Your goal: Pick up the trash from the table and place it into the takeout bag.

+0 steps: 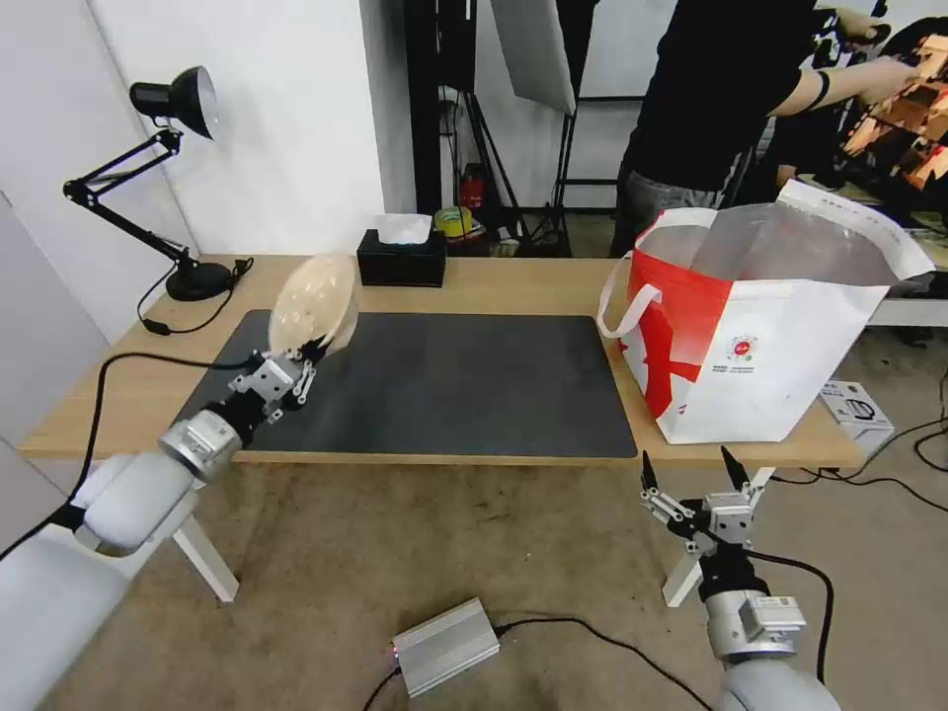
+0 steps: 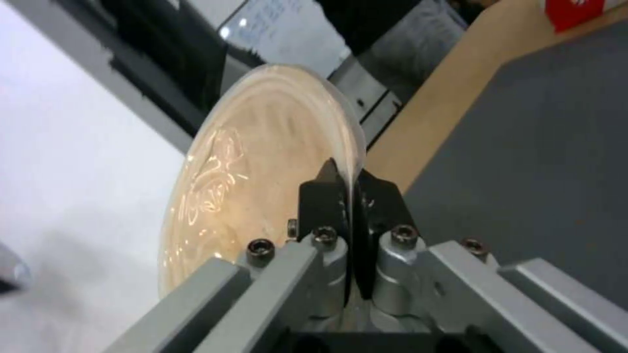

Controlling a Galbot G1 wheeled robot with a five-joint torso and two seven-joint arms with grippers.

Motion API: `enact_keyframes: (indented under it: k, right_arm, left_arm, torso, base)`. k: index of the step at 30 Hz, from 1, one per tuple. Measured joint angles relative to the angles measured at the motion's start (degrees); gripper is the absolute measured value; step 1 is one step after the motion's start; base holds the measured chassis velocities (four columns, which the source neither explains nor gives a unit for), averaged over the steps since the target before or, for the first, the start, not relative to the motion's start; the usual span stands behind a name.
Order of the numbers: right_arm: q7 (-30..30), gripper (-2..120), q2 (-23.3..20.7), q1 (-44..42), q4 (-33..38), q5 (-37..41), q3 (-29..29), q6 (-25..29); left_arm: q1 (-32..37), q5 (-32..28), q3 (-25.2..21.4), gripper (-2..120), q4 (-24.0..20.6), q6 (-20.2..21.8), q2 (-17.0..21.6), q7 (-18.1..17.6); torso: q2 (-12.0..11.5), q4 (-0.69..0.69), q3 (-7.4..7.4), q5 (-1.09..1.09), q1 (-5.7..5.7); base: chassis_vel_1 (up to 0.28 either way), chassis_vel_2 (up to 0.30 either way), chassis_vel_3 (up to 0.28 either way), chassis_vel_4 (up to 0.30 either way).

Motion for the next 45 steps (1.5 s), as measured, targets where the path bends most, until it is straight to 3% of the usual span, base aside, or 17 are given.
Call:
enact_keyframes:
  k: [6, 14, 16, 20, 21, 25, 26, 30, 35, 37, 39, 45]
  right_arm:
    - [0.00, 100, 0.08, -0.18, 0.49, -0.30, -0.14, -0.03]
    - [-0.03, 100, 0.26, -0.15, 0.80, -1.03, -1.08, -0.15]
    - [-0.04, 100, 0.29, -0.14, 0.80, -1.18, -1.28, -0.16]
    - [-0.07, 100, 0.61, -0.09, 0.82, -1.59, -1.95, -0.24]
    - [-0.07, 100, 0.61, -0.09, 0.82, -1.59, -1.95, -0.24]
    - [-0.11, 100, 1.09, -0.36, 0.93, -2.24, -2.51, -0.28]
    - [-0.11, 100, 1.09, -0.36, 0.93, -2.24, -2.51, -0.28]
    - [-0.12, 100, 1.53, -1.06, 1.15, -2.64, -2.19, -0.28]
    - [-0.13, 100, 1.67, -1.33, 1.27, -2.86, -2.02, -0.28]
    - [-0.13, 100, 1.68, -1.34, 1.27, -2.87, -1.99, -0.28]
    - [-0.12, 100, 1.68, -1.39, 1.27, -2.88, -1.74, -0.28]
    - [-0.12, 100, 1.83, -1.51, 1.06, -3.00, -1.56, -0.28]
  left_arm:
    - [-5.28, -0.29, 4.06, 0, -0.33, -0.32, 2.43, 0.11]
    - [-23.37, -2.04, 19.61, 0, 2.75, -0.78, 4.01, 0.49]
    - [-26.12, -2.10, 22.15, 0, 3.58, -0.81, 3.82, 0.80]
    - [-37.13, -2.21, 31.97, 0, 7.37, -1.01, 1.40, 1.23]
    - [-37.13, -2.21, 31.97, 0, 7.37, -1.01, 1.40, 1.23]
    - [-47.32, -2.11, 41.60, 0, 12.87, -1.33, -3.46, 1.50]
    - [-47.32, -2.11, 41.60, 0, 12.87, -1.33, -3.46, 1.50]
    - [-55.84, -1.36, 49.37, 0, 20.03, -2.62, -10.11, 2.47]
    - [-61.62, 0.07, 53.86, 0, 24.19, -3.51, -15.30, 3.38]
    - [-61.87, 0.11, 54.03, 0, 24.36, -3.53, -15.53, 3.43]
    - [-65.33, 0.96, 56.53, 0, 27.61, -3.93, -19.41, 4.13]
    - [-68.13, 3.15, 58.20, 0, 32.92, -4.85, -25.46, 5.77]
  torso:
    - [0.00, 0.01, 0.00, 0.00, 0.00]
    - [0.00, 0.00, 0.00, 0.01, 0.01]
    - [0.00, 0.00, 0.00, 0.00, 0.00]
    - [0.00, 0.00, 0.00, 0.00, 0.01]
    - [0.00, 0.00, 0.00, 0.00, 0.01]
    - [0.00, 0.00, 0.00, 0.01, 0.00]
    - [0.00, 0.00, 0.00, 0.01, 0.00]
    - [0.00, -0.02, 0.01, 0.02, 0.01]
    - [0.00, -0.01, 0.00, 0.02, 0.01]
    - [0.00, -0.01, 0.00, 0.02, 0.01]
    - [0.00, -0.01, 0.00, 0.02, 0.01]
    - [0.00, -0.01, 0.00, 0.02, 0.01]
  base:
    - [0.000, 0.000, 0.000, 0.000]
    - [0.000, 0.000, 0.000, 0.000]
    - [0.000, 0.000, 0.000, 0.000]
    - [0.000, 0.000, 0.000, 0.000]
    - [0.000, 0.000, 0.000, 0.000]
    - [0.000, 0.000, 0.000, 0.000]
    - [0.000, 0.000, 0.000, 0.000]
    - [0.000, 0.000, 0.000, 0.000]
    - [0.000, 0.000, 0.000, 0.000]
    - [0.000, 0.000, 0.000, 0.000]
    - [0.000, 0.000, 0.000, 0.000]
    - [0.000, 0.000, 0.000, 0.000]
